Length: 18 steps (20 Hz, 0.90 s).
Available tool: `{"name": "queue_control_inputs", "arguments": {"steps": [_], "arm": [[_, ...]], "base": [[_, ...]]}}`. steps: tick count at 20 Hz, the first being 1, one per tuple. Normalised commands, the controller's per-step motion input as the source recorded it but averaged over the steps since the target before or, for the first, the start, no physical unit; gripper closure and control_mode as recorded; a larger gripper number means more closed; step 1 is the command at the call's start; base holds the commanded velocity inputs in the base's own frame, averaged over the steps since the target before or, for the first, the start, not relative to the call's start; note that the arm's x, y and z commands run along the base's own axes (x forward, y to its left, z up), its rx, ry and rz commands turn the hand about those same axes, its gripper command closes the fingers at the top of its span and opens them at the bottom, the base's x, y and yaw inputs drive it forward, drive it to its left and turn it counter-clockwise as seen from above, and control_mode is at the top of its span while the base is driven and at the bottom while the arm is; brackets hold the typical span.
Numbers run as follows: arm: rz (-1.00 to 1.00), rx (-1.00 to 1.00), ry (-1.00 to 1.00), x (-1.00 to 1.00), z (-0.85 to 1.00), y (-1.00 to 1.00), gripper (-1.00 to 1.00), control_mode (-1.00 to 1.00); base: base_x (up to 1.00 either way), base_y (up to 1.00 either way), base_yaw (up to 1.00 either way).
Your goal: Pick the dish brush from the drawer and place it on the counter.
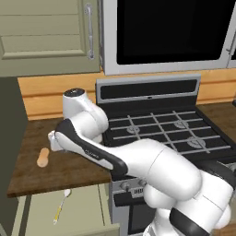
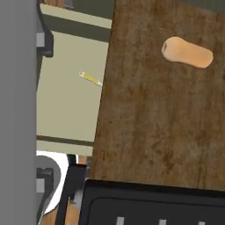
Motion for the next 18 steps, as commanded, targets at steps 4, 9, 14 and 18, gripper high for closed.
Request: {"name": "queue_control_inputs", "arguments": {"steps": [4,9,14,18], "arm": [[0.0,0.0,0.02,-0.7,-0.44,0.66,-1.0,-1.0],[0.0,0.04,0.04,-0.98,-0.55,0.2,-1.0,-1.0],[0.0,0.12,0.07,-0.72,-0.51,-0.02,-1.0,-1.0],[0.0,0.15,0.13,-0.21,-0.49,-0.01,-1.0,-1.0]], "base": [[0.0,0.0,0.0],[0.0,0.0,0.0],[0.0,0.0,0.0],[0.0,0.0,0.0]]}}
